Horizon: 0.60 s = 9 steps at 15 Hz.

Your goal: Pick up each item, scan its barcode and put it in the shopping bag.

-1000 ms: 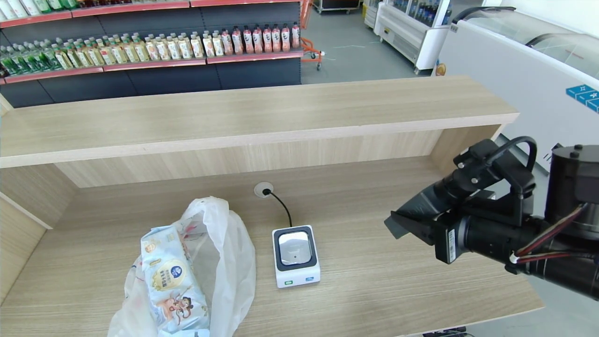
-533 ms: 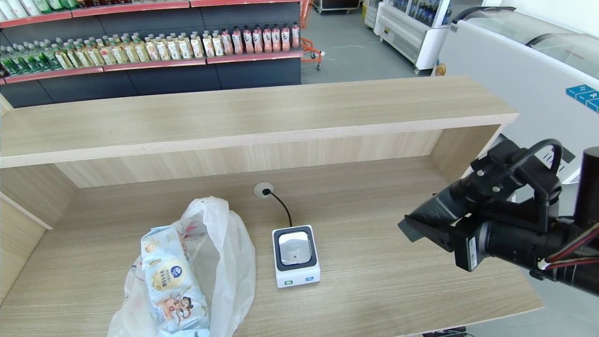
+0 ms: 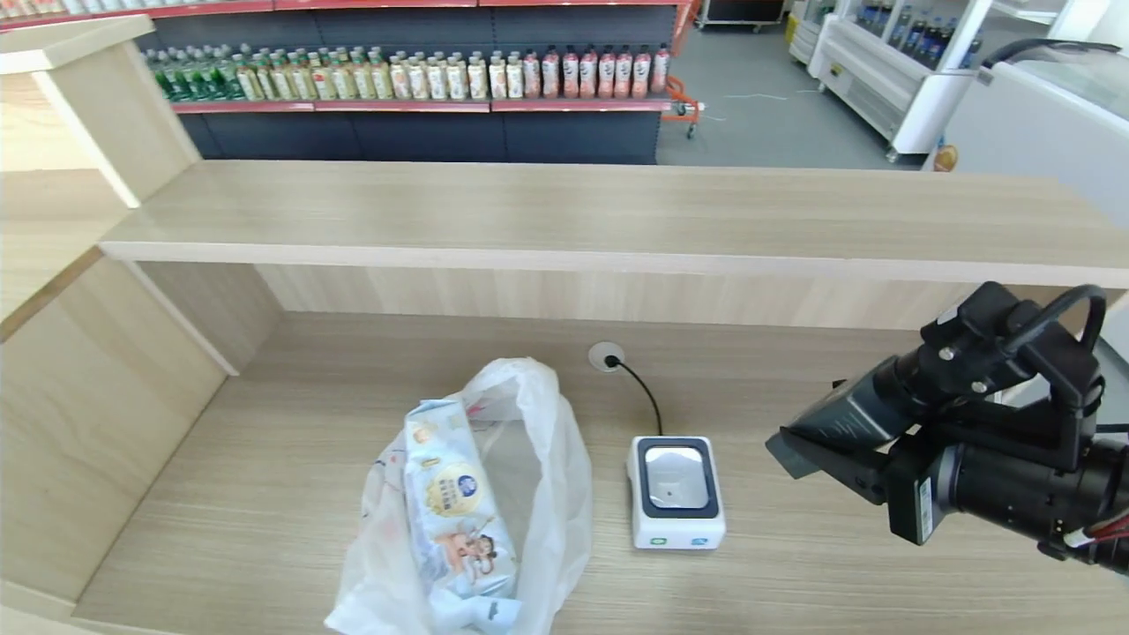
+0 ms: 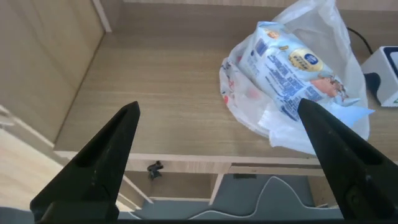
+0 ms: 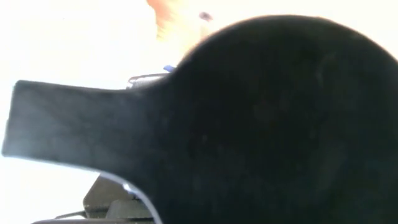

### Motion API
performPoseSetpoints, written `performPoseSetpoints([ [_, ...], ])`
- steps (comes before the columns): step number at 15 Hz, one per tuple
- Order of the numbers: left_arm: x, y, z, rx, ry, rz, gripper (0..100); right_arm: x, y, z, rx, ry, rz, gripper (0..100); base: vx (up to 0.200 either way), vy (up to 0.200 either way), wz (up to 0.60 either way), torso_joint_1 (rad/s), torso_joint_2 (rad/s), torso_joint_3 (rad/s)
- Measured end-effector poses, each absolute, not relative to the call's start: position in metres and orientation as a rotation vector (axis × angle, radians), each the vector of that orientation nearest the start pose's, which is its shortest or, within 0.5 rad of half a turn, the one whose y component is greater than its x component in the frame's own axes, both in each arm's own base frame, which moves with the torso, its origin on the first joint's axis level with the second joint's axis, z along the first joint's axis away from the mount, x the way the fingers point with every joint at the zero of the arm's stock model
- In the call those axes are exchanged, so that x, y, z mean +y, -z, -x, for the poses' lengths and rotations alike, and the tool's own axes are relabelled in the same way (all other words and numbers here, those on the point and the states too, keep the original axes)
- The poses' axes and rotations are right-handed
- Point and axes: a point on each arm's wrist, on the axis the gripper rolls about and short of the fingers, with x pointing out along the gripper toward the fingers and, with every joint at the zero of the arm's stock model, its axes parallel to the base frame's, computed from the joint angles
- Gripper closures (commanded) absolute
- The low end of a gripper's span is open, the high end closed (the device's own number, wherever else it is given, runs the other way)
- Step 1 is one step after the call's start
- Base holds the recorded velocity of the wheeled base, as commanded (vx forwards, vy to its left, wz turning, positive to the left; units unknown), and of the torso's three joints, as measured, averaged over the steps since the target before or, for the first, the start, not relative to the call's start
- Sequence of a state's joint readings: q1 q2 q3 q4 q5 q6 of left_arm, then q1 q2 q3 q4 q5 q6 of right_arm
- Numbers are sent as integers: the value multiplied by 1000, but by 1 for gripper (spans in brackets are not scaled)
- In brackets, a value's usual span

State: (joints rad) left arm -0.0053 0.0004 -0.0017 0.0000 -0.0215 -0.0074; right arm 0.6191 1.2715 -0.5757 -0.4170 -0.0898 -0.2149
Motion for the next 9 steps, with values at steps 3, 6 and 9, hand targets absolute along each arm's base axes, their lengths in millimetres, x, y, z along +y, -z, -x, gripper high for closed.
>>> performPoseSetpoints([
  [3, 0, -76, 23, -1, 27, 7, 0, 107, -194, -159, 317, -523, 206, 100, 0, 0, 0, 0, 0, 0],
  [6, 0, -76, 23, -1, 26, 7, 0, 101, -193, -167, 446, -437, -38, 100, 0, 0, 0, 0, 0, 0],
  [9, 0, -76, 23, -1, 27, 7, 0, 96, -199, -174, 460, -428, -164, 100, 0, 0, 0, 0, 0, 0],
])
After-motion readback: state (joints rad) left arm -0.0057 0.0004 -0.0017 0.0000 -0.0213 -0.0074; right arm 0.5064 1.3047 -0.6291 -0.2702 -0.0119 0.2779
